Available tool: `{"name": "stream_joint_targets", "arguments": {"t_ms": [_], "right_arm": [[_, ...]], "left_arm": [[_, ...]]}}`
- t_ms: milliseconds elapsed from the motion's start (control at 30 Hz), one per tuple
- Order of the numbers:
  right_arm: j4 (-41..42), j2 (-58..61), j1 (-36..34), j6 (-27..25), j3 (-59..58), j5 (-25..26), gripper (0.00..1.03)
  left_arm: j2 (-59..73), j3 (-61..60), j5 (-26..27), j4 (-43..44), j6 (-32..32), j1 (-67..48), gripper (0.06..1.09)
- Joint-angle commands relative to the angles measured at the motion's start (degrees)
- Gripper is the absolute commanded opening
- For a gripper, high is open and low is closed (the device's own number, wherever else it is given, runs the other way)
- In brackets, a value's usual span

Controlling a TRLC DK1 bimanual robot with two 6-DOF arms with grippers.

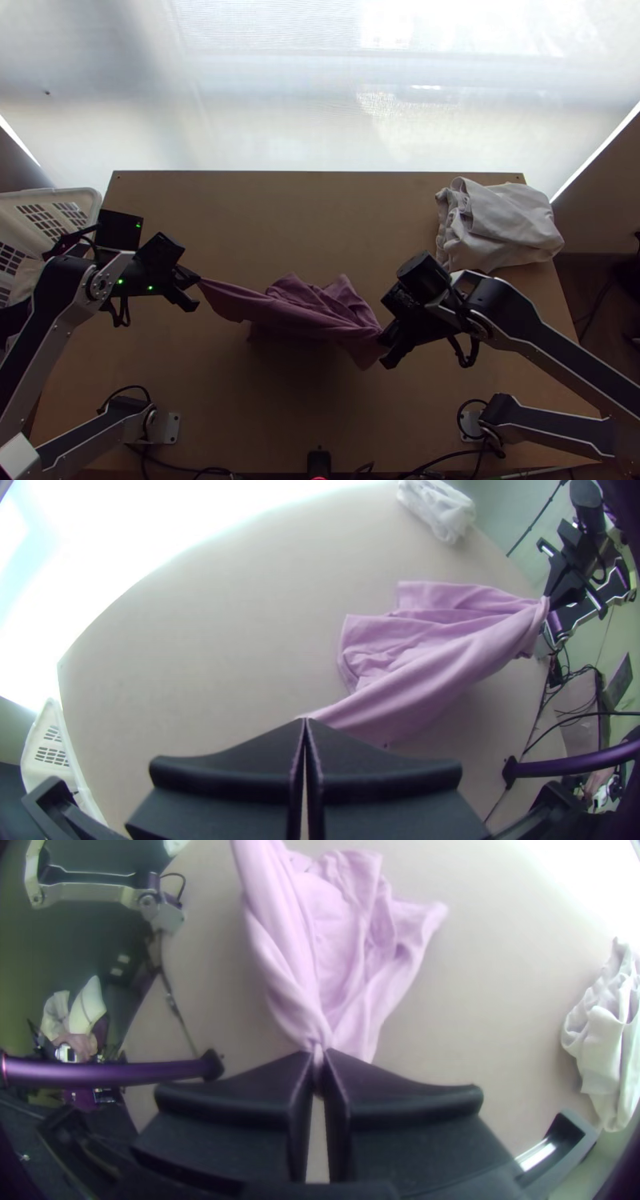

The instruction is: Fold the t-shirt

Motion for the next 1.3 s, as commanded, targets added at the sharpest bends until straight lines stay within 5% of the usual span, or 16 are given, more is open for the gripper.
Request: {"name": "stream_joint_targets", "arguments": {"t_ms": [0, 200, 367, 600, 1133, 1267], "right_arm": [[-7.9, -5.9, 2.5, 0.3, 6.0, -1.9, 0.03], [-11.0, -6.0, 2.0, 0.9, 11.8, -7.6, 0.03], [-10.4, -4.5, 0.5, 0.3, 15.5, -7.8, 0.03], [-3.0, -0.2, -8.9, 0.9, 14.4, -7.7, 0.03], [24.0, 26.2, -12.2, 0.6, 12.0, -2.8, 0.03], [25.9, 31.1, -13.0, 0.7, 13.0, -2.6, 0.19]], "left_arm": [[-5.8, 8.1, 3.8, -10.9, -1.8, 3.2, 0.10], [-5.4, 22.2, 11.5, -20.3, -5.8, 7.0, 0.10], [-5.5, 28.0, 11.7, -20.4, -10.4, 3.6, 0.10], [0.4, 22.3, 11.5, -11.0, -8.5, 6.7, 0.10], [27.6, 18.1, 2.1, 13.2, 1.2, 13.4, 0.10], [31.6, 18.4, 1.3, 15.1, 1.3, 13.4, 0.10]]}}
